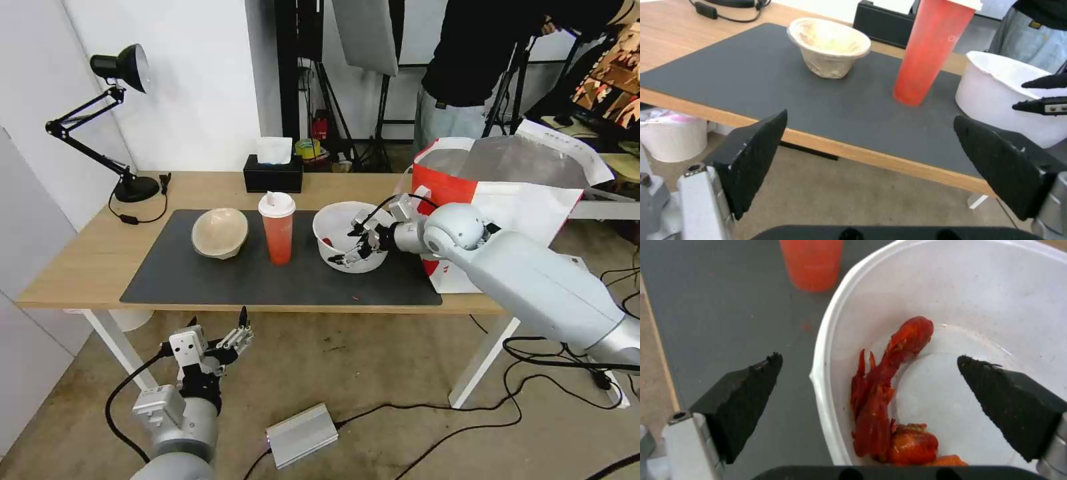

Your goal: Pick up the trash from the table and place it into the takeout bag.

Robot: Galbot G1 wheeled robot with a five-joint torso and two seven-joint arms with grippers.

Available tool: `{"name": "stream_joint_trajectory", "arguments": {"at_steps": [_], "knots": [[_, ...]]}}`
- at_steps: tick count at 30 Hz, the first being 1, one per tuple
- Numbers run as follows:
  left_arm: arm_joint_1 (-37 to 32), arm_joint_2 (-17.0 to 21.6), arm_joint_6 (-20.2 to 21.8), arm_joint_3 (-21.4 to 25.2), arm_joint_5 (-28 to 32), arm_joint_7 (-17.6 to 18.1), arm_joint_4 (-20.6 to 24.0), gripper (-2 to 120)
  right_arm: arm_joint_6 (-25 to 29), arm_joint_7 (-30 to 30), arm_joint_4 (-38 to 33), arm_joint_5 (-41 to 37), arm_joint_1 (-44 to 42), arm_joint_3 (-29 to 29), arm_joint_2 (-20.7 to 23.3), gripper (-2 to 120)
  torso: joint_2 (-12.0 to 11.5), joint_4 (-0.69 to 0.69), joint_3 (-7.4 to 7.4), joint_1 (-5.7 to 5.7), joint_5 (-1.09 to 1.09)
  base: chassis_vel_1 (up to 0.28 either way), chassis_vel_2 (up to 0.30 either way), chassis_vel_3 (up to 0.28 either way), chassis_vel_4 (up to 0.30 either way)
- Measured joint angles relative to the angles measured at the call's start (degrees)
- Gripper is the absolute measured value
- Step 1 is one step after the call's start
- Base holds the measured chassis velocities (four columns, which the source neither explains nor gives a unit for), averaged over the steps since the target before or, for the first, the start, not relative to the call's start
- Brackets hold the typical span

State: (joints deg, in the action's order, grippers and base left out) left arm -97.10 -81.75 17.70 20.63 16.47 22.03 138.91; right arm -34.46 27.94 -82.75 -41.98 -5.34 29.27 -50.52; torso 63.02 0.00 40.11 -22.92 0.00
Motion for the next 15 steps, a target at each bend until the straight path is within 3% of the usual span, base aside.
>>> {"name": "stream_joint_trajectory", "arguments": {"at_steps": [5, 8, 12, 14, 15], "knots": [[0.0, 0.2, -0.2, -0.2, 0.0, 0.0, -0.3, 100, 0.2, 0.7, 1.0, 0.2, 0.6, 0.8, -0.1, 100, 0.0, 0.0, 0.0, 0.0, 0.0, 0.0, 0.0, 0.0, 0.0], [0.2, 0.2, -0.2, -0.3, 0.0, 0.0, -0.4, 100, 0.3, 0.9, 1.2, 0.3, 0.6, 0.9, -0.1, 93, 0.0, 0.0, 0.0, 0.0, 0.0, 0.0, 0.0, 0.0, 0.0], [0.3, 0.1, -0.2, -0.4, 0.1, 0.0, -0.4, 100, 0.3, 1.0, 1.3, 0.3, 0.6, 1.0, 0.0, 74, 0.0, 0.0, 0.0, 0.0, 0.0, 0.0, 0.0, 0.0, 0.0], [0.3, 0.1, -0.2, -0.4, 0.1, 0.0, -0.4, 100, 0.3, 1.0, 1.3, 0.3, 0.6, 1.0, 0.0, 74, 0.0, 0.0, 0.0, 0.0, 0.0, 0.0, 0.0, 0.0, 0.0], [0.3, 0.1, -0.2, -0.4, 0.1, 0.0, -0.4, 100, 0.3, 1.0, 1.3, 0.3, 0.7, 1.2, 0.1, 65, 0.0, 0.0, 0.0, 0.0, 0.0, 0.0, 0.0, 0.0, 0.0]]}}
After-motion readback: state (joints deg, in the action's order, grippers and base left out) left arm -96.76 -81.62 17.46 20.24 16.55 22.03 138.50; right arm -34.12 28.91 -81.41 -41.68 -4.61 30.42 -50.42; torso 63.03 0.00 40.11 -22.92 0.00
